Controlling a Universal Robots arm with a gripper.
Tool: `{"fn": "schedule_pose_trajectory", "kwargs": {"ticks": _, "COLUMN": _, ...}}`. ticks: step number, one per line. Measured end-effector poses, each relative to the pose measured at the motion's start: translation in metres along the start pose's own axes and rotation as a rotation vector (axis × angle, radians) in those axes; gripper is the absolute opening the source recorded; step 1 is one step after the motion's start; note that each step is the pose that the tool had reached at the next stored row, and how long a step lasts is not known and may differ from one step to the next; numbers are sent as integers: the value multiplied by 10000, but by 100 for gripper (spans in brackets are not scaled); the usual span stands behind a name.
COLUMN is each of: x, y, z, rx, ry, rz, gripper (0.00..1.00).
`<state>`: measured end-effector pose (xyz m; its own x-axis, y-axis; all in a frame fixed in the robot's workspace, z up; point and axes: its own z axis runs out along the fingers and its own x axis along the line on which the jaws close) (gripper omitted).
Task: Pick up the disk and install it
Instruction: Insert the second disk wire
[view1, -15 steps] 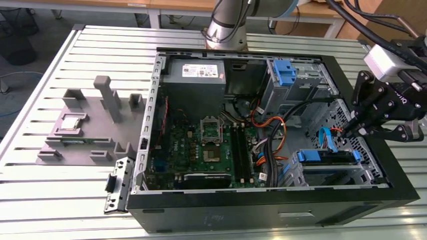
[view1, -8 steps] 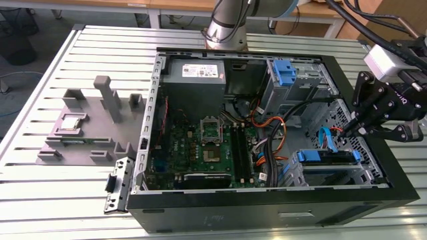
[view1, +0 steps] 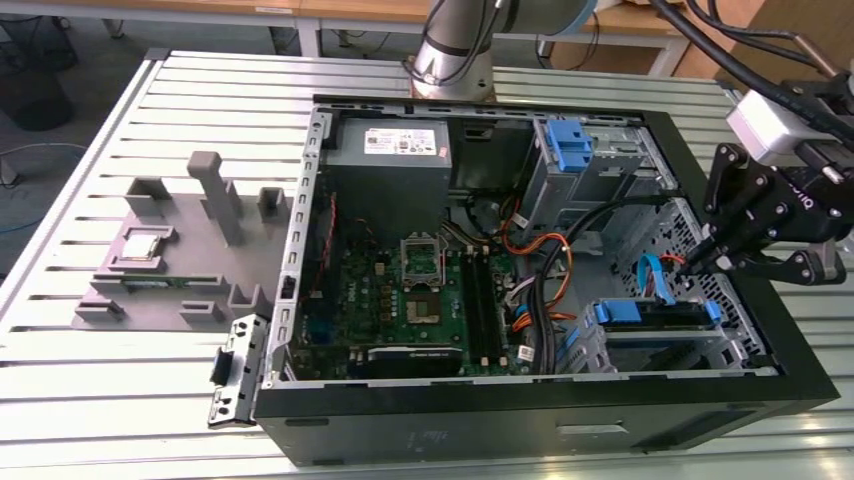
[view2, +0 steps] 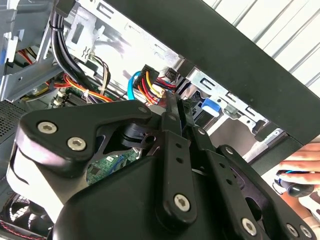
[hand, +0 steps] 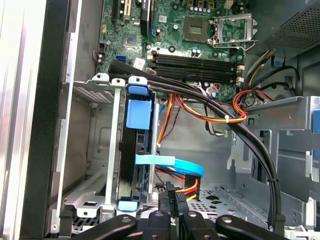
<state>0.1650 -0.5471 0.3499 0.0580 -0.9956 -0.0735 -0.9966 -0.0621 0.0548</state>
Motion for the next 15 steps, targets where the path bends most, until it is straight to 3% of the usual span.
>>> {"fn": "schedule_pose_trajectory", "kwargs": {"ticks": 6, "x": 48, "y": 51, "z": 0, "rx": 97, "ry": 7, "rz": -7, "gripper": 16}}
{"fn": "schedule_pose_trajectory", "kwargs": {"ticks": 15, "x": 56, "y": 52, "z": 11, "rx": 401, "ry": 20, "rz": 399, "gripper": 16}}
